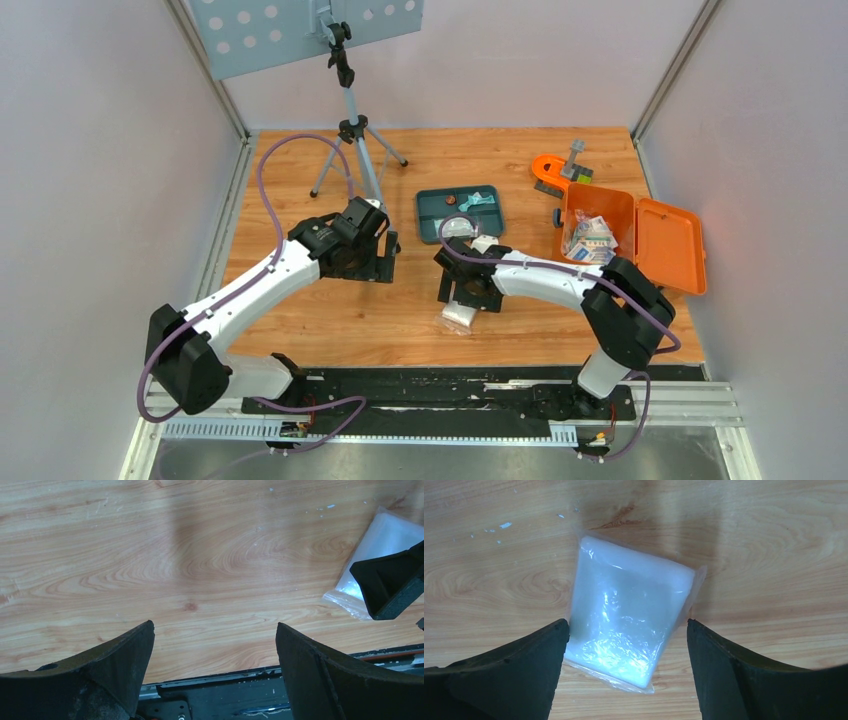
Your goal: Organize the medicine kit
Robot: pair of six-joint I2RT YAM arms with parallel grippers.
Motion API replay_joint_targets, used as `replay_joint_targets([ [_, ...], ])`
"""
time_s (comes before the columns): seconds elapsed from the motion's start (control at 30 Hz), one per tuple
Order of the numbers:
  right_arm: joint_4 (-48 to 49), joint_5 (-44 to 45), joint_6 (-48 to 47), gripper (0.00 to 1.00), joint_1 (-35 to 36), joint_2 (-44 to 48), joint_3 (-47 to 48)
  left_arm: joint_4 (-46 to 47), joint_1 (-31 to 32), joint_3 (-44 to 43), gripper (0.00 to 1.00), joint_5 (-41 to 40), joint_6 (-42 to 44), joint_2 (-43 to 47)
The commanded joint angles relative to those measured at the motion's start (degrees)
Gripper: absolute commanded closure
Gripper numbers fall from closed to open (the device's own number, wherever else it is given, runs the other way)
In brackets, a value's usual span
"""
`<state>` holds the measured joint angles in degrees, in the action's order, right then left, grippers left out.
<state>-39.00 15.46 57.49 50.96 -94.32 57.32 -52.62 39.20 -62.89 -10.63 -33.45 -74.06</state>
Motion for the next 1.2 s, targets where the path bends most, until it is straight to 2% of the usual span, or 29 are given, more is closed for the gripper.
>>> replay_joint_targets([
  [0.0, 0.93, -0.88, 1.22, 0.16, 0.38, -0.51, 0.84, -0.2, -0.55, -1.16, 0.01, -0.97, 0.95, 0.15],
  [0.2, 3.57, -2.45, -0.19, 0.29, 0.33, -1.32, 0.65, 0.02, -0.7, -0.82, 0.01, -0.51, 0.78, 0.36],
  [0.5, 4.41, -2.88, -3.32, 0.28, 0.41, -3.73, 2.13, 0.5, -0.87, -0.33, 0.01, 0.03, 0.8, 0.59],
  [0.63, 4.18, -1.34, -4.55, 0.34, 0.39, -2.79, 2.35, 0.43, -0.96, -0.67, 0.01, 0.48, 0.68, 0.82],
  [0.73, 3.73, -0.16, -6.12, 0.43, -0.5, -0.7, 2.91, 0.3, -1.04, -0.76, 0.01, 0.17, 0.6, 1.45],
  [0.87, 3.74, 0.61, -9.85, 0.48, -3.2, 3.84, 3.29, 0.01, -1.29, -0.49, 0.01, 0.0, 0.66, 1.8],
  [1.17, 3.36, 0.15, -21.41, 0.51, -10.47, 16.21, 4.28, 0.5, -1.49, -1.59, 0.01, 0.47, 1.21, 0.68],
])
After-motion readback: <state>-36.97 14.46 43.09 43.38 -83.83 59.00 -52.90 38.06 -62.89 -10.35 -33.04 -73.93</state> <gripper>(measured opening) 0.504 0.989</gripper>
